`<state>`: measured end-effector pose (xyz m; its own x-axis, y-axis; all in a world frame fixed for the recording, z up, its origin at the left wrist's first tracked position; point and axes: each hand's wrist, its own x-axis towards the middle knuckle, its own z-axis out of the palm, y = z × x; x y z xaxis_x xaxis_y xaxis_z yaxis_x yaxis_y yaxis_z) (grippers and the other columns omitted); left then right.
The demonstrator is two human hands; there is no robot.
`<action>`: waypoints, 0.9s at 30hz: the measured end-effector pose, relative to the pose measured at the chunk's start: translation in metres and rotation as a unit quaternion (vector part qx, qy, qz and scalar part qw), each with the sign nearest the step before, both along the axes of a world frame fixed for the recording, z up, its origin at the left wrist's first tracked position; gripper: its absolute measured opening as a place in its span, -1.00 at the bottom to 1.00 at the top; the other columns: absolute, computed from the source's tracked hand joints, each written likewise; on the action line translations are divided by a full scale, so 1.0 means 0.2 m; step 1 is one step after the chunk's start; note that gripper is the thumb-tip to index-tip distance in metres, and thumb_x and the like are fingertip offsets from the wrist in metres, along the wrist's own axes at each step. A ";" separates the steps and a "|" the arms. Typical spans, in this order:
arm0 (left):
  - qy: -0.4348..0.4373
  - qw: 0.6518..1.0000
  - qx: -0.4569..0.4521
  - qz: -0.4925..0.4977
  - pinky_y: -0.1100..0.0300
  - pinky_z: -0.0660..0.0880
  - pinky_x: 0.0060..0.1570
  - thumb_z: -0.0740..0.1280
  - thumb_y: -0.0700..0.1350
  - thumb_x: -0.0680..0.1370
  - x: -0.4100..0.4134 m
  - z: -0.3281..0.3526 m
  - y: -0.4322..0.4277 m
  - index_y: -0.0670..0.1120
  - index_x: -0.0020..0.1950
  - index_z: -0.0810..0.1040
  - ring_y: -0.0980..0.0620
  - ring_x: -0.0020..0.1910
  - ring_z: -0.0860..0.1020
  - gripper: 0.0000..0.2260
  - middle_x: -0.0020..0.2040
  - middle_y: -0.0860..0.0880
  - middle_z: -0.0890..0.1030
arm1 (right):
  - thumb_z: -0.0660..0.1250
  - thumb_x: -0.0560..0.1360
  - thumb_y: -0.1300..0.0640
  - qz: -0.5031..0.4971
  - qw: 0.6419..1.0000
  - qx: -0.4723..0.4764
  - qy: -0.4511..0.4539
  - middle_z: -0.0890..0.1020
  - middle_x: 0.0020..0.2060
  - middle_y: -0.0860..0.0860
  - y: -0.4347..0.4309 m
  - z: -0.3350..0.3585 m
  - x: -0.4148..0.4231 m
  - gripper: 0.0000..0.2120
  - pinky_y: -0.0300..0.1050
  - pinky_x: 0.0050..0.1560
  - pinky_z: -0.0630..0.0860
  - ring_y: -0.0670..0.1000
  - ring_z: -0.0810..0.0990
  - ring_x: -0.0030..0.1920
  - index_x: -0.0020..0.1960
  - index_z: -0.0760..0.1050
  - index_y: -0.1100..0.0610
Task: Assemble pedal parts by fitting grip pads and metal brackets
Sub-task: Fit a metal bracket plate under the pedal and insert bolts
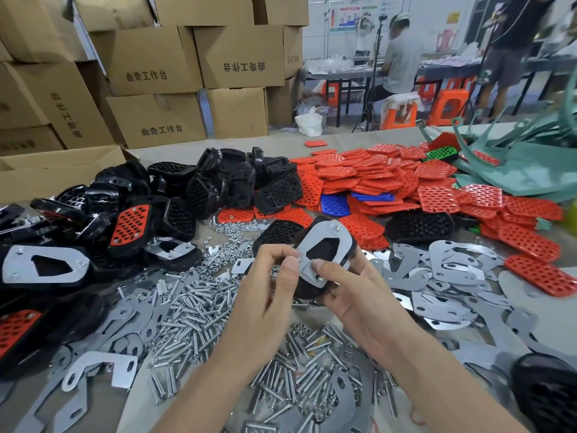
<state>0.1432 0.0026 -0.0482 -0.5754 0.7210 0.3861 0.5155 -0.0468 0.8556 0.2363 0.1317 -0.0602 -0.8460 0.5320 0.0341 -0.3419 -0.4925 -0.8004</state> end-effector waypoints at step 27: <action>0.019 0.999 -0.036 0.010 0.40 0.42 -0.16 0.04 0.40 0.59 0.00 -0.02 0.00 0.41 0.15 0.35 0.32 -0.18 0.57 -0.78 0.04 0.35 0.56 | 0.46 0.40 0.32 -0.005 1.000 -0.014 -0.020 0.70 0.17 0.24 0.00 -0.01 -0.01 -0.45 -0.05 -0.04 0.67 0.15 0.73 0.06 0.37 0.49 0.20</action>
<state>0.1425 0.0033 -0.0528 -0.5753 0.7369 0.3550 0.5478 0.0247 0.8363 0.2352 0.1324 -0.0614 -0.8415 0.5400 -0.0144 -0.3150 -0.5123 -0.7989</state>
